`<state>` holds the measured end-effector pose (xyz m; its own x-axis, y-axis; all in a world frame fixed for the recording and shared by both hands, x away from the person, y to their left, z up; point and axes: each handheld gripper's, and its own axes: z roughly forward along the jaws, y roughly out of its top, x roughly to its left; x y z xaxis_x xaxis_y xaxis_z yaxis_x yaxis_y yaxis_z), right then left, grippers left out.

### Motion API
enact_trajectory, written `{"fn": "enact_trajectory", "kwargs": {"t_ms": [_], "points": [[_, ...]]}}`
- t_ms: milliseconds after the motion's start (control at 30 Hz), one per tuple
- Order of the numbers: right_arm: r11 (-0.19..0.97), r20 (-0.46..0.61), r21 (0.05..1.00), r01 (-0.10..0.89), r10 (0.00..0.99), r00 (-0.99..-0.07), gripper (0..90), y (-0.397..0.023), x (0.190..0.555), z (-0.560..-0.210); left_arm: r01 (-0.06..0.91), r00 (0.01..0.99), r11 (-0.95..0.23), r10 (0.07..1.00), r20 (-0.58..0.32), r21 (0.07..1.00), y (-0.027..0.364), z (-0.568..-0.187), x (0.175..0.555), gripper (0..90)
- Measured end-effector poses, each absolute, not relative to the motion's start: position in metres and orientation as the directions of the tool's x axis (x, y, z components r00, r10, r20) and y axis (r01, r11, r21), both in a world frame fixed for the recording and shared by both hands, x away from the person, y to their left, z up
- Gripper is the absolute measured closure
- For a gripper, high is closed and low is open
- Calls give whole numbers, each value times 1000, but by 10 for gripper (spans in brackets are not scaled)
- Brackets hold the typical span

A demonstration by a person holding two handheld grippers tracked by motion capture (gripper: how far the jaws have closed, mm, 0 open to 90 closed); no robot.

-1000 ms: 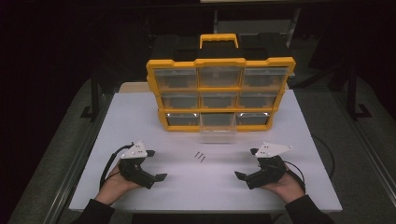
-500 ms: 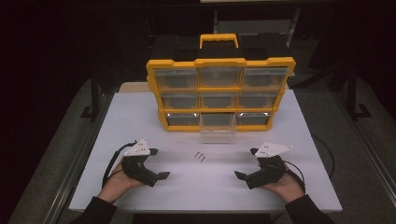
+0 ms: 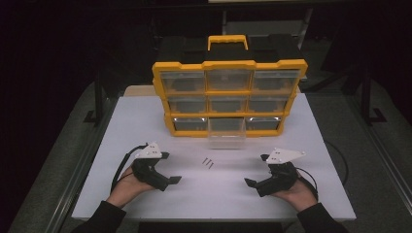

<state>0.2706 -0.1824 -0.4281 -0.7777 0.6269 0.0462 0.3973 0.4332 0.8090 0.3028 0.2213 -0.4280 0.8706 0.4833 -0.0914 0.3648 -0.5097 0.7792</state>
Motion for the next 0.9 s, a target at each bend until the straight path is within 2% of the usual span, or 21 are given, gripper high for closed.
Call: {"fn": "enact_trajectory", "kwargs": {"t_ms": [900], "points": [[433,45,812,391,622,-782,0,-181,270,-428,349,881,-521,466,-82,779,199,-421,316,0]]}}
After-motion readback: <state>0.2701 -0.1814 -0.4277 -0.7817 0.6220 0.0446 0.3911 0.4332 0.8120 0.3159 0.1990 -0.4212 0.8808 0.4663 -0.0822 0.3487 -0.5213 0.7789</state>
